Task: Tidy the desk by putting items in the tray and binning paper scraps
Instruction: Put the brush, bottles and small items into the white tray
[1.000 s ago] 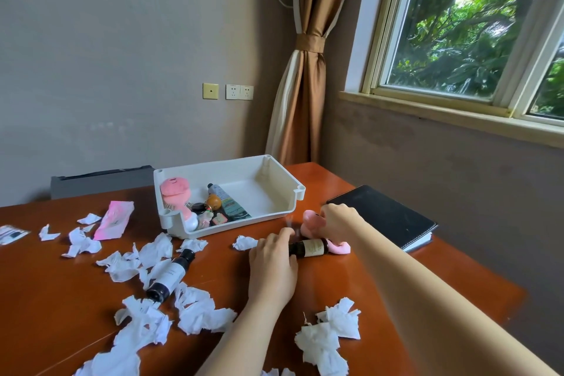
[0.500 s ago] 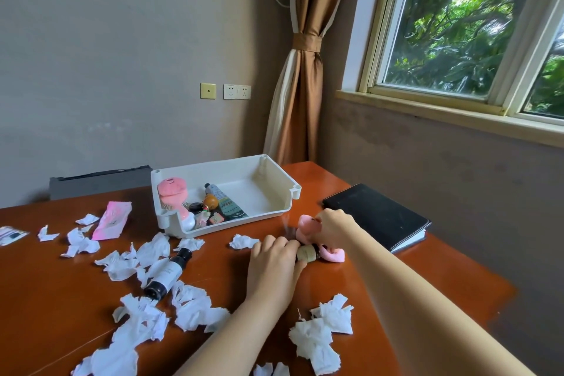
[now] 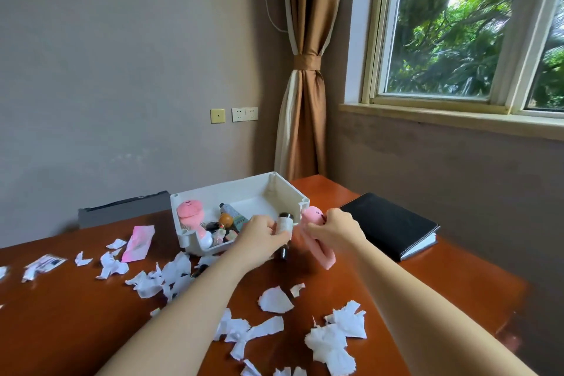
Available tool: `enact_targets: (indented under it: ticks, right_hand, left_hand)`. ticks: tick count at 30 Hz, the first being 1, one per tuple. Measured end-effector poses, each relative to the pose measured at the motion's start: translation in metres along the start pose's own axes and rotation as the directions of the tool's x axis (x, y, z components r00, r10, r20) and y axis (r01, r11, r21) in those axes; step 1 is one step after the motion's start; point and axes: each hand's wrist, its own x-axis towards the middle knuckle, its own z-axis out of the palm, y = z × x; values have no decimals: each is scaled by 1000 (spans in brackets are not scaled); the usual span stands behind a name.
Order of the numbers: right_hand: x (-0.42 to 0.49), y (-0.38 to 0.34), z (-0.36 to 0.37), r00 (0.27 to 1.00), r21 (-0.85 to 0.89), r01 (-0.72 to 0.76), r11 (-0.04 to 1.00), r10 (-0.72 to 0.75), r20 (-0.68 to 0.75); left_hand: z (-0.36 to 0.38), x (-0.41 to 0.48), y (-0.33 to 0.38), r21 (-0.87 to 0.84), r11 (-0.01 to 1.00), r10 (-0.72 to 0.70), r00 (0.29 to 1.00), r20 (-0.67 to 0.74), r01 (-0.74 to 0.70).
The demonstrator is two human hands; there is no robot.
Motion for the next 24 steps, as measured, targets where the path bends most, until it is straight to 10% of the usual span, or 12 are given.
enact_targets:
  ticks: [9,16,24]
  right_hand:
    - [52,-50,0,971,193,229,954,-212,-108]
    - [88,-66,48,921,80,330,940,-303,-245]
    - [111,-74,70,970,-111,214,971,-225,-94]
  left_hand:
    - [-34,59,-13,-236,969,-91,992,-85,69]
    - [-8,107,-48,-2,986,-161,957,-240,165]
    - [10,135,-62,268,941,-148,963,-227,207]
